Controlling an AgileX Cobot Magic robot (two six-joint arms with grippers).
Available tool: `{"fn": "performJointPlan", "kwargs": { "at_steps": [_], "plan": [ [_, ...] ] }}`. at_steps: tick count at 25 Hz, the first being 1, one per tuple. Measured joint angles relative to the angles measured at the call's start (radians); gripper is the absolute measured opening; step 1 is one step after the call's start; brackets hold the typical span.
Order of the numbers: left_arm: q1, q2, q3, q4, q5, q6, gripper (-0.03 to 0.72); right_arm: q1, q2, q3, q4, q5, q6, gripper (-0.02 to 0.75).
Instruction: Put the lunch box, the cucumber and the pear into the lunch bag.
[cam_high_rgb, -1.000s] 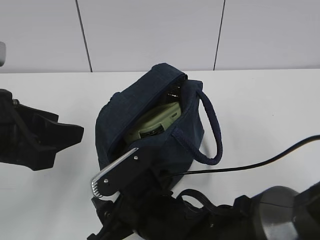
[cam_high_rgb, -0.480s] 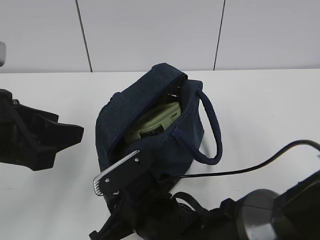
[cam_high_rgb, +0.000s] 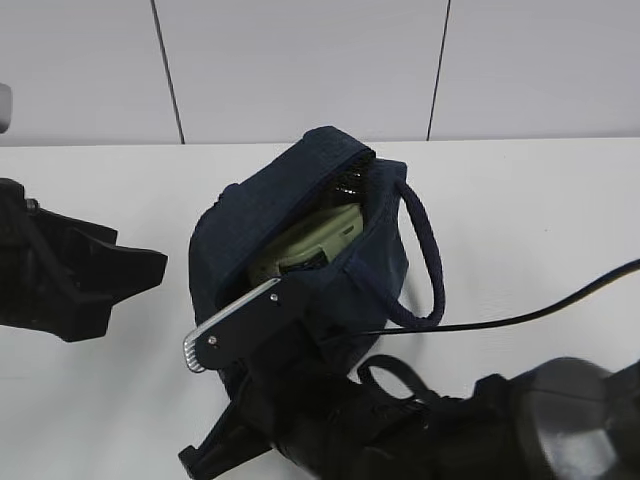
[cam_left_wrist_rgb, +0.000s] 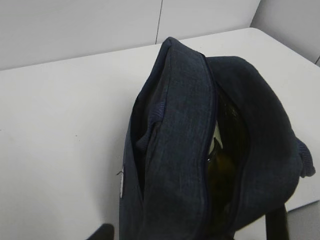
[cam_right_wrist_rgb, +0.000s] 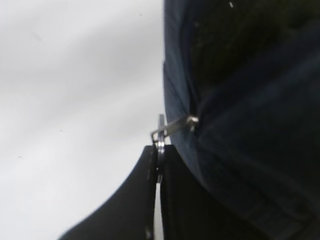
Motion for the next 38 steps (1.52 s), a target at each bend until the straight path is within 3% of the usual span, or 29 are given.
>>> {"fn": "performJointPlan", "kwargs": {
  "at_steps": [5,15,23,35,38],
  "plan": [
    [0.0,0.0,0.0,0.015,0.0,0.0,0.368,0.0,-0.137,0.0,-0.02,0.102,-0.005,0.0],
    [0.0,0.0,0.0,0.019,0.0,0.0,0.356,0.0,-0.225,0.0,0.073,0.232,-0.123,0.0],
    [0.0,0.0,0.0,0.032,0.0,0.0,0.345,0.0,-0.226,0.0,0.093,0.209,-0.185,0.0],
    [0.002,0.161,0.0,0.043,0.0,0.005,0.342,0.0,-0.325,-0.057,0.395,0.205,-0.548,0.0],
    [0.041,0.177,-0.007,0.044,0.008,0.024,0.342,0.0,-0.325,-0.069,0.422,0.216,-0.588,0.0]
  ]
}}
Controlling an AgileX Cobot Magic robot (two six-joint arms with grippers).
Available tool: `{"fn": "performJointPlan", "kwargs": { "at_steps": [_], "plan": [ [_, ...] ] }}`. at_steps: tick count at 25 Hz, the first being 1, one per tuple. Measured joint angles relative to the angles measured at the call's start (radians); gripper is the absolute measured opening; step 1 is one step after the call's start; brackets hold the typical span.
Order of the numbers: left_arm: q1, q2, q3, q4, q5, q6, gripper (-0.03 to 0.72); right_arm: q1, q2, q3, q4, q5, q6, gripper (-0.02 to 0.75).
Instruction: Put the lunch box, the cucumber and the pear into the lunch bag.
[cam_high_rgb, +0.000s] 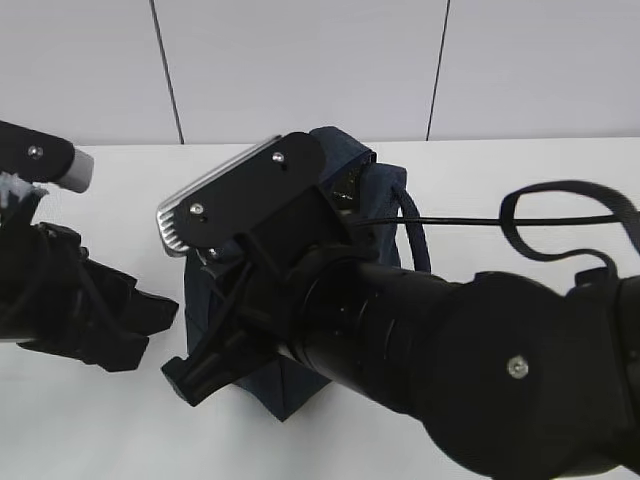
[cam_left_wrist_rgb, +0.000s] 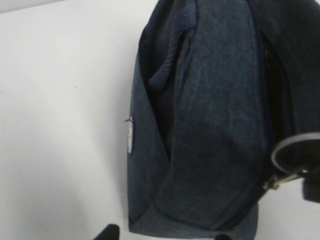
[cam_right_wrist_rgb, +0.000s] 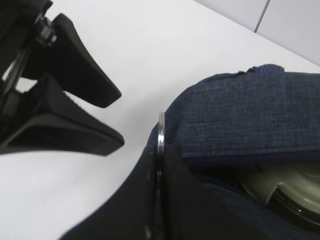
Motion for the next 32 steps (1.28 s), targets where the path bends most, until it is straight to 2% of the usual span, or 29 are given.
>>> {"fn": "performJointPlan", "kwargs": {
  "at_steps": [2,4,6,8,10,12,15,20,25,32],
  "plan": [
    [0.059,0.0,-0.022,-0.005,0.037,0.028,0.342,0.0,0.0,0.0,0.01,0.004,-0.009,0.0],
    [0.12,0.0,-0.044,-0.057,0.106,0.118,0.332,0.0,0.0,0.0,0.016,0.006,-0.01,0.0],
    [0.186,0.004,-0.069,-0.189,0.207,0.282,0.308,0.0,0.0,0.0,0.019,0.008,-0.012,0.0],
    [0.268,0.021,-0.087,-0.399,0.341,0.493,0.286,0.0,0.0,0.0,0.019,0.008,-0.012,0.0],
    [0.332,0.046,-0.093,-0.547,0.411,0.67,0.277,0.0,0.0,0.0,0.019,0.008,-0.013,0.0],
    [0.369,0.07,-0.095,-0.613,0.439,0.769,0.276,0.0,-0.002,0.0,0.021,0.012,-0.014,0.0],
    [0.378,0.128,-0.096,-0.675,0.57,0.894,0.274,0.0,-0.002,0.0,0.021,0.023,-0.014,0.0],
    [0.378,0.255,-0.148,-0.728,0.656,0.981,0.274,0.0,-0.002,0.0,0.021,0.035,-0.014,0.0],
    [0.378,0.299,-0.193,-0.728,0.666,0.99,0.274,0.0,-0.002,0.0,0.021,0.043,-0.014,0.0],
    [0.378,0.332,-0.196,-0.703,0.668,0.993,0.274,0.0,-0.004,0.0,0.021,0.046,-0.014,0.0]
  ]
}}
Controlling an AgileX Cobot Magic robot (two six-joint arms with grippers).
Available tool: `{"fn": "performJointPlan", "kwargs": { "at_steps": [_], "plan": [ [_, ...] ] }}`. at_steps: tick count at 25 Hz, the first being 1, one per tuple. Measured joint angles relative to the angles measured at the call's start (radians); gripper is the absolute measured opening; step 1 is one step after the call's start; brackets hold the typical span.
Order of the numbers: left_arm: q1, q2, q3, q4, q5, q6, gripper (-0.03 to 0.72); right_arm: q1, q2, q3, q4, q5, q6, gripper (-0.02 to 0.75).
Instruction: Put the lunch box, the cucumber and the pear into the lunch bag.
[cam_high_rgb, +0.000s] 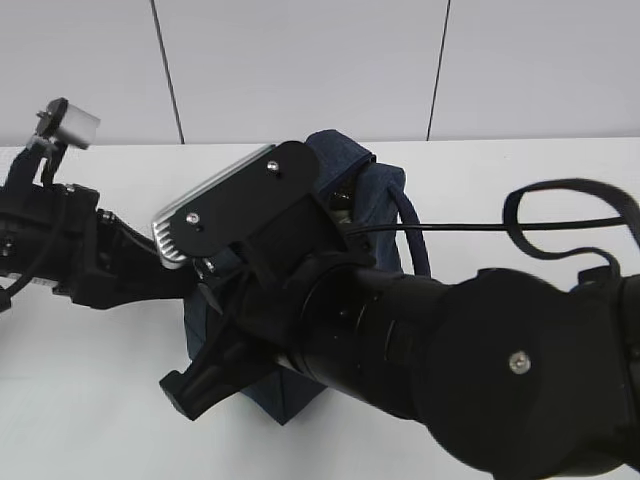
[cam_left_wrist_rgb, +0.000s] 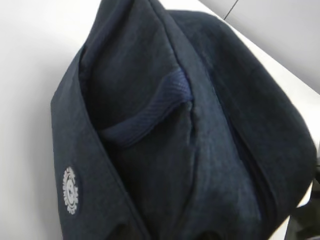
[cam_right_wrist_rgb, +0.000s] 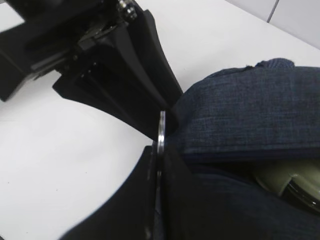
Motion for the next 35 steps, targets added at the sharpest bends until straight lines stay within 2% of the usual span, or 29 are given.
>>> {"fn": "performJointPlan", "kwargs": {
  "at_steps": [8,10,13,15,28,35],
  "plan": [
    [-0.001,0.045,0.0,0.004,0.028,0.0,0.255,0.0,0.0,0.0,0.0,0.002,0.0,0.0],
    [-0.001,0.048,0.0,0.004,0.032,0.0,0.2,0.0,0.0,0.0,0.0,0.002,0.0,0.0],
    [-0.001,0.049,0.0,0.004,0.032,0.003,0.063,0.0,0.0,0.0,0.0,0.002,0.0,0.0],
    [-0.001,0.049,0.0,0.004,0.032,0.004,0.024,0.0,0.0,0.0,0.0,0.002,0.0,0.0],
    [-0.001,0.049,-0.005,0.012,0.032,0.005,0.003,0.0,0.0,-0.053,0.077,-0.055,-0.004,0.0],
    [-0.001,0.049,-0.007,0.01,0.031,0.005,0.002,-0.002,0.0,-0.102,0.235,-0.132,-0.188,0.0]
  ]
}}
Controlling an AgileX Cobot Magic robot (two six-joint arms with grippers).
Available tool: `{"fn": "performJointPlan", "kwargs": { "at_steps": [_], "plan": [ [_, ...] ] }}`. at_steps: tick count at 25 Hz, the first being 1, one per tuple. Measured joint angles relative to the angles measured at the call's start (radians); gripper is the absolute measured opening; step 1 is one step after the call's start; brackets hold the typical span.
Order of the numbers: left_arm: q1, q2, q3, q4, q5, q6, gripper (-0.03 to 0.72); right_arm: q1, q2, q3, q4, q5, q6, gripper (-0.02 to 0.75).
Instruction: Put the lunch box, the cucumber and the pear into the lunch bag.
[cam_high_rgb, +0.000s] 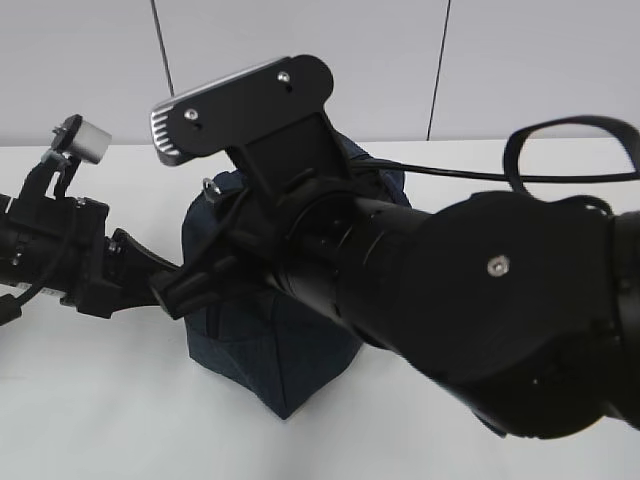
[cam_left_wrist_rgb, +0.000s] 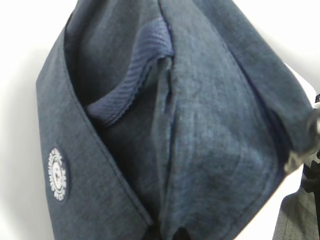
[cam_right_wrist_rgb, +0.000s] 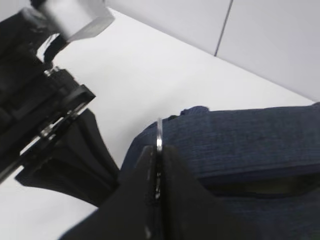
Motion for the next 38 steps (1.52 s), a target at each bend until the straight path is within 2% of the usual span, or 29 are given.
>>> {"fn": "performJointPlan", "kwargs": {
  "at_steps": [3,8,17,21,29,34,38],
  "plan": [
    [0.0,0.0,0.0,0.001,0.0,0.0,0.002,-0.023,0.0,-0.007,0.053,-0.009,-0.057,0.0],
    [0.0,0.0,0.0,0.018,-0.002,0.0,0.001,-0.095,0.0,-0.016,0.069,0.023,-0.071,0.0],
    [0.0,0.0,0.0,0.035,-0.003,-0.001,0.001,-0.34,0.0,-0.065,0.088,0.247,-0.075,0.0],
    [0.0,0.0,0.0,0.043,-0.003,-0.001,0.001,-0.481,0.024,-0.105,0.08,0.372,-0.087,0.0],
    [0.0,0.0,0.0,0.064,-0.006,-0.006,0.001,-0.732,0.291,-0.33,0.088,0.625,-0.09,0.0],
    [0.0,0.0,0.0,0.067,-0.009,-0.009,0.001,-0.82,0.407,-0.41,0.183,0.761,-0.092,0.0],
    [0.0,0.0,0.0,0.069,-0.014,-0.009,0.001,-0.857,0.479,-0.418,0.207,0.873,-0.053,0.0]
  ]
}}
